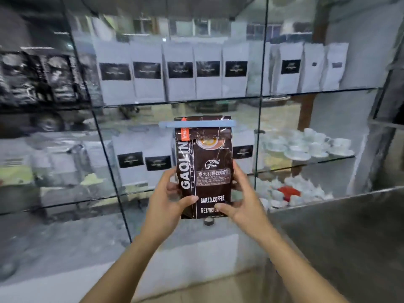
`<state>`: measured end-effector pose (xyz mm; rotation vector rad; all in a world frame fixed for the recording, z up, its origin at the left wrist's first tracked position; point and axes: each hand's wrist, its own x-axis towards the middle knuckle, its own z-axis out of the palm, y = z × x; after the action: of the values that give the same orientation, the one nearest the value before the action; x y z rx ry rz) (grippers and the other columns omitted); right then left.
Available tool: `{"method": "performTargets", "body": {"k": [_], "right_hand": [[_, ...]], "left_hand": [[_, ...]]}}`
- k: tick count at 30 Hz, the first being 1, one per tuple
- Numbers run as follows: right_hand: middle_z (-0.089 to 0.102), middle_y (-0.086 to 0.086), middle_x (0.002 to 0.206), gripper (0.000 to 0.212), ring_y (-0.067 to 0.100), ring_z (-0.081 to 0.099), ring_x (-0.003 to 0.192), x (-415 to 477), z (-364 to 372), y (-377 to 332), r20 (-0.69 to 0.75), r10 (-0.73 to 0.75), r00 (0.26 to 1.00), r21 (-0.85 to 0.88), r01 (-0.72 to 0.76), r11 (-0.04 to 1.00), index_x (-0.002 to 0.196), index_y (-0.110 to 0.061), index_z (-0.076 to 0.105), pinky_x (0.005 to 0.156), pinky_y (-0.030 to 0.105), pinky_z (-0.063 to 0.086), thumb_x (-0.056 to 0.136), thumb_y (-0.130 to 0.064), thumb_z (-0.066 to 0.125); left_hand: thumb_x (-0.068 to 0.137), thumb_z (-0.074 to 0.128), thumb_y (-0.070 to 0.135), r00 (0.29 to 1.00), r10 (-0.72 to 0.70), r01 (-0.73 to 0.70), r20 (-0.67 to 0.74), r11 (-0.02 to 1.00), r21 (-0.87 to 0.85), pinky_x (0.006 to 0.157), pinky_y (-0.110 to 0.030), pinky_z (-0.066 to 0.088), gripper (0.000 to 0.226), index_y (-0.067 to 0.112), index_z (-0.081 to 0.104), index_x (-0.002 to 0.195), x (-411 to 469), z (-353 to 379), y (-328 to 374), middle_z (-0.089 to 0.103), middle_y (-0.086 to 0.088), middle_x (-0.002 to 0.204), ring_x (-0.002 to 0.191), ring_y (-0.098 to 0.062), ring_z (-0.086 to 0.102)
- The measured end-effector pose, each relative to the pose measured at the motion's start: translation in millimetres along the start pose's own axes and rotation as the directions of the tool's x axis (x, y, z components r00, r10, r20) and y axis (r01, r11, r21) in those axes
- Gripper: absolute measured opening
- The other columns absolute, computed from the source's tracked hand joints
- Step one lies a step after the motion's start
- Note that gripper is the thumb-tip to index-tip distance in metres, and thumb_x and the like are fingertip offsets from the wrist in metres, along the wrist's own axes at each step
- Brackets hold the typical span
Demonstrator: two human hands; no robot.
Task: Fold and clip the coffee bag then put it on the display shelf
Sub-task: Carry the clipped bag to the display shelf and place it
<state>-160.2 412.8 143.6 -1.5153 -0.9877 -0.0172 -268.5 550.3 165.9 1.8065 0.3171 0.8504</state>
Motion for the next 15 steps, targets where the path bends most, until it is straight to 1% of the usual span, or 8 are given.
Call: {"method": "performTargets", "body": {"k": [2, 3, 6, 8, 10, 12, 13, 15], "right_hand": [[0.035, -0.005, 0.143, 0.097, 0.008, 0.036, 0.128, 24.5, 44.2, -18.5, 0.047, -0.036, 0.998, 0.028, 0.035, 0.999, 0.129, -0.056, 0.021, 0.1, 0.051, 0.043, 0.06, -0.02, 0.08], [0.036, -0.004, 0.142, 0.097, 0.009, 0.038, 0.127, 36.7, 64.1, -27.0, 0.073, -0.059, 0.996, 0.04, 0.056, 0.998, 0.129, -0.056, 0.021, 0.098, 0.05, 0.045, 0.063, -0.013, 0.077], [0.042, -0.002, 0.138, 0.098, 0.01, 0.045, 0.121, 73.8, 118.1, -50.5, 0.135, -0.129, 0.982, 0.069, 0.12, 0.99, 0.13, -0.055, 0.021, 0.092, 0.05, 0.049, 0.065, -0.007, 0.076], [0.043, -0.003, 0.137, 0.098, 0.012, 0.045, 0.121, 97.9, 151.4, -64.7, 0.173, -0.172, 0.97, 0.098, 0.157, 0.983, 0.127, -0.06, 0.02, 0.094, 0.05, 0.048, 0.067, -0.006, 0.076], [0.042, -0.005, 0.136, 0.096, 0.012, 0.044, 0.121, 120.8, 182.0, -77.4, 0.198, -0.207, 0.958, 0.133, 0.183, 0.974, 0.126, -0.06, 0.02, 0.096, 0.048, 0.047, 0.068, -0.006, 0.075], [0.04, -0.006, 0.137, 0.094, 0.009, 0.043, 0.119, 144.7, 210.6, -87.1, 0.215, -0.244, 0.946, 0.172, 0.209, 0.963, 0.131, -0.051, 0.021, 0.09, 0.041, 0.052, 0.069, -0.004, 0.074], [0.04, -0.007, 0.137, 0.093, 0.007, 0.043, 0.117, 157.7, 223.8, -90.7, 0.219, -0.264, 0.939, 0.181, 0.226, 0.957, 0.134, -0.046, 0.022, 0.089, 0.036, 0.052, 0.069, -0.003, 0.074], [0.04, -0.011, 0.135, 0.094, 0.001, 0.044, 0.112, 186.2, 250.1, -93.5, 0.215, -0.299, 0.93, 0.195, 0.26, 0.946, 0.138, -0.038, 0.022, 0.09, 0.022, 0.044, 0.069, -0.004, 0.075]], "left_hand": [[0.057, 0.079, 0.018, 0.996, 0.013, -0.011, -0.085, 1.0, 0.029, 0.078, -0.059, 0.052, 0.067, 0.06, 0.046, 0.096, 10.7, -50.3, 1.7, 0.059, -0.005, 0.084, 0.086, -0.026, 0.064], [0.057, 0.079, 0.018, 0.993, 0.026, -0.02, -0.119, 0.998, 0.051, 0.077, -0.058, 0.053, 0.066, 0.059, 0.046, 0.097, 14.9, -73.7, 5.6, 0.06, -0.008, 0.087, 0.087, -0.026, 0.064], [0.065, 0.078, 0.008, 0.982, 0.05, -0.039, -0.18, 0.997, 0.067, 0.077, -0.054, 0.055, 0.065, 0.044, 0.048, 0.11, 29.7, -138.0, 14.5, 0.062, -0.018, 0.098, 0.091, -0.027, 0.065], [0.068, 0.075, 0.001, 0.973, 0.067, -0.052, -0.219, 0.996, 0.074, 0.075, -0.051, 0.056, 0.065, 0.035, 0.047, 0.116, 43.2, -175.5, 16.8, 0.061, -0.018, 0.098, 0.089, -0.028, 0.066], [0.07, 0.072, -0.003, 0.961, 0.091, -0.071, -0.263, 0.994, 0.086, 0.065, -0.037, 0.059, 0.064, 0.032, 0.047, 0.118, 58.0, -207.4, 20.8, 0.058, -0.012, 0.091, 0.081, -0.022, 0.067], [0.071, 0.07, -0.006, 0.953, 0.092, -0.072, -0.289, 0.994, 0.081, 0.054, -0.024, 0.055, 0.064, 0.029, 0.046, 0.119, 76.3, -237.0, 22.4, 0.06, -0.01, 0.089, 0.074, -0.017, 0.067], [0.07, 0.07, -0.006, 0.95, 0.094, -0.071, -0.298, 0.994, 0.088, 0.055, -0.026, 0.055, 0.065, 0.029, 0.045, 0.119, 87.4, -251.1, 21.3, 0.063, -0.013, 0.093, 0.075, -0.018, 0.068], [0.07, 0.072, -0.002, 0.942, 0.111, -0.073, -0.317, 0.989, 0.13, 0.061, -0.037, 0.057, 0.067, 0.028, 0.043, 0.122, 111.0, -277.3, 18.1, 0.064, -0.019, 0.101, 0.083, -0.026, 0.068]]}}
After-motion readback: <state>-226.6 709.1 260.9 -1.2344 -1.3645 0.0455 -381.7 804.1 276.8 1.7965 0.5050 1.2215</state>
